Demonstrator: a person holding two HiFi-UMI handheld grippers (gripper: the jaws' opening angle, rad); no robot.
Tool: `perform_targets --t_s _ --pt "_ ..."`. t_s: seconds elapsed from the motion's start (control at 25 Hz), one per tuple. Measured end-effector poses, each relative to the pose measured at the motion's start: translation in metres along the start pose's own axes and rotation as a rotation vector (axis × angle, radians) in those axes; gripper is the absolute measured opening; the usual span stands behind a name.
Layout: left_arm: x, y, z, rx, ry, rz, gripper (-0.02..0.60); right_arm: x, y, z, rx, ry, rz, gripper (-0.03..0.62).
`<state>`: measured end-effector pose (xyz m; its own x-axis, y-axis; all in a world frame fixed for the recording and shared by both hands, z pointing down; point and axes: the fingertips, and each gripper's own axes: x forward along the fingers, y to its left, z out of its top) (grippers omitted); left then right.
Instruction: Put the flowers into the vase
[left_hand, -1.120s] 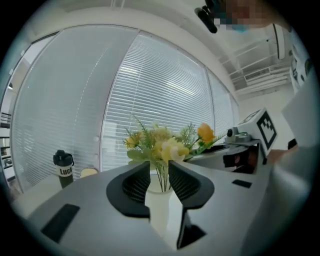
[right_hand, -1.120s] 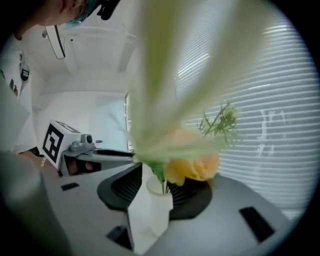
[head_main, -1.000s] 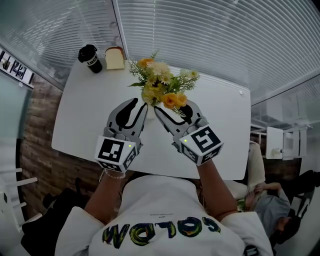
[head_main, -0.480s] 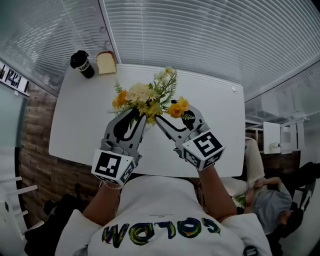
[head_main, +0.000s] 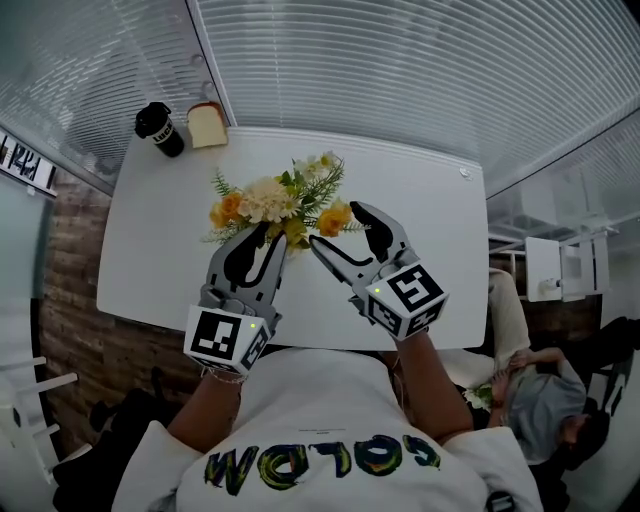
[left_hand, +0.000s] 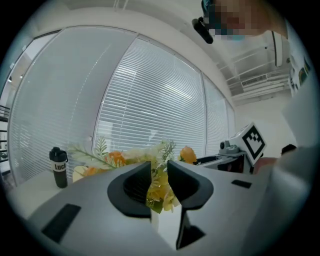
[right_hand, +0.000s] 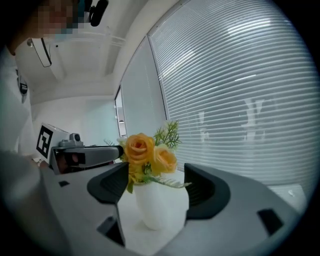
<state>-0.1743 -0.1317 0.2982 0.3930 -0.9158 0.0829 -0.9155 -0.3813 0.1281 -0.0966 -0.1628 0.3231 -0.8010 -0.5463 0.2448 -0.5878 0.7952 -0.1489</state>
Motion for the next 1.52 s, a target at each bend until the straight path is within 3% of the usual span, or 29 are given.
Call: perform_targets --t_s 0.32,0.92,1.28,1.52 --pt "-0.015 -0.008 0.004 -0.005 -0.002 0.012 0.109 -0.034 -0.009 0.007 -0.004 -0.028 -0.07 0.308" --pt "-0.032 -0.039 0.021 0.018 -0.034 -0.049 0.031 -0.099 0.004 0.036 -0.096 -0.096 -0.184 0.038" --pt "-0.031 -0.051 0.014 0.008 -0.025 -0.083 0.014 -0.125 0.007 0.037 -0.112 -0.114 -0.277 0.01" --pt "-0.026 -0.062 0.012 0.008 -0.025 -0.109 0.014 -0.13 0.01 0.034 -0.121 -0.117 -0.294 0.008"
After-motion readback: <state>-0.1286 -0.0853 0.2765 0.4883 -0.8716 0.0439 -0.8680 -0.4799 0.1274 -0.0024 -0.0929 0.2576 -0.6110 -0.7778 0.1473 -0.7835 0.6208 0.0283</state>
